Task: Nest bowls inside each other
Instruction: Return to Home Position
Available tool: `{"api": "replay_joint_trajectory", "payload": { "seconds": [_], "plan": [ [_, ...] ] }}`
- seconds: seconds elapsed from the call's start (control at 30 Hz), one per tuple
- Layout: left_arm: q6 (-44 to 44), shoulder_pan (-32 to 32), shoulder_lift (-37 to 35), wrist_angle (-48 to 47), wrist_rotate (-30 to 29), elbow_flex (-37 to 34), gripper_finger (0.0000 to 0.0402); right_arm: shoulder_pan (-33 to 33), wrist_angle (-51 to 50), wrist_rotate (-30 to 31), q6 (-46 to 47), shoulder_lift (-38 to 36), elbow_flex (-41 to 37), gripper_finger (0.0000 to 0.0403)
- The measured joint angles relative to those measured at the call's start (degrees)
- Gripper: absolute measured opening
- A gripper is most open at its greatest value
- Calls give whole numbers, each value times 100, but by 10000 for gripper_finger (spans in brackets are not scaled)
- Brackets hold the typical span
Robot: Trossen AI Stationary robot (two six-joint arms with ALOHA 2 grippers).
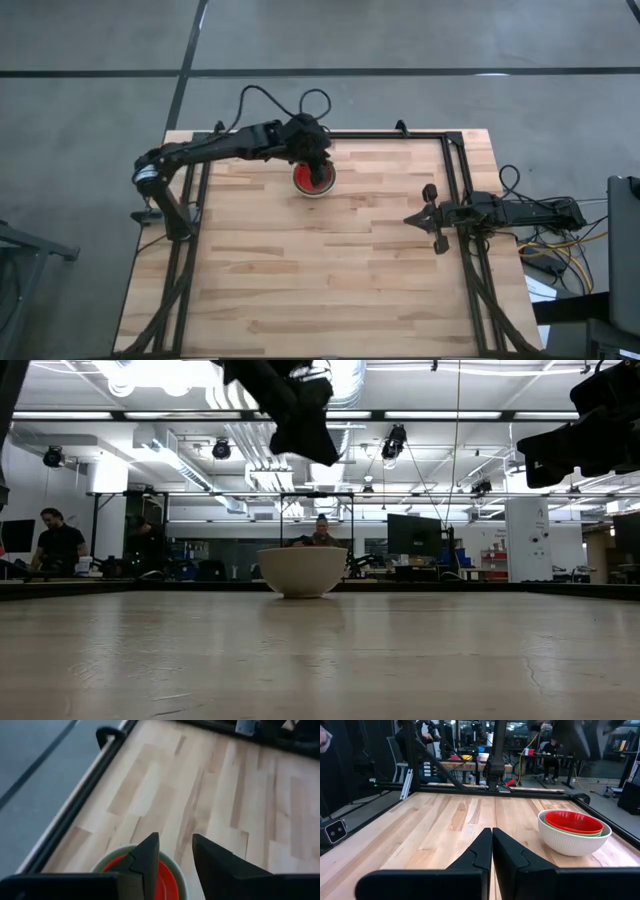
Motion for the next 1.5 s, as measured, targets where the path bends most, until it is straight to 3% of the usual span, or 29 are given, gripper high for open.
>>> {"api": "replay_joint_trajectory", "payload": {
  "seconds": [0.63, 1.1, 1.5],
  "plan": [
    [254, 2, -1415, -44, -48, -172, 122, 0, 0, 0, -1, 1, 0, 9],
    [151, 0, -3026, 1011, -46, -1883, 122, 0, 0, 2, 0, 1, 0, 9],
    [39, 0, -4341, 1117, -44, -2934, 122, 0, 0, 2, -1, 1, 1, 9]
  ]
}}
